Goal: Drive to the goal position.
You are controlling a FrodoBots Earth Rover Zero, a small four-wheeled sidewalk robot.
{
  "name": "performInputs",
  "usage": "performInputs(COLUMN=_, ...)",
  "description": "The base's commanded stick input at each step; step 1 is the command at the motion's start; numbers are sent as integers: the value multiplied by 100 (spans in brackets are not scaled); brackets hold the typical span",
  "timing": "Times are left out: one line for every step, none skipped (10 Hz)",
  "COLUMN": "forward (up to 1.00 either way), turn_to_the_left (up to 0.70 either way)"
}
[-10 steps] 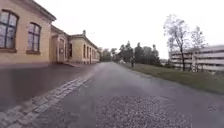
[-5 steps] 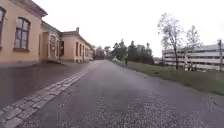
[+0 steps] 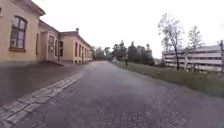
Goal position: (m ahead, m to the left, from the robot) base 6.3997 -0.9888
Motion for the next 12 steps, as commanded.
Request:
performInputs(forward=100, turn_to_the_left=0)
performInputs(forward=100, turn_to_the_left=0)
performInputs(forward=100, turn_to_the_left=0)
performInputs(forward=100, turn_to_the_left=0)
performInputs(forward=100, turn_to_the_left=0)
performInputs(forward=100, turn_to_the_left=0)
performInputs(forward=100, turn_to_the_left=0)
performInputs(forward=100, turn_to_the_left=0)
performInputs(forward=100, turn_to_the_left=0)
performInputs(forward=100, turn_to_the_left=0)
performInputs(forward=100, turn_to_the_left=0)
performInputs(forward=100, turn_to_the_left=0)
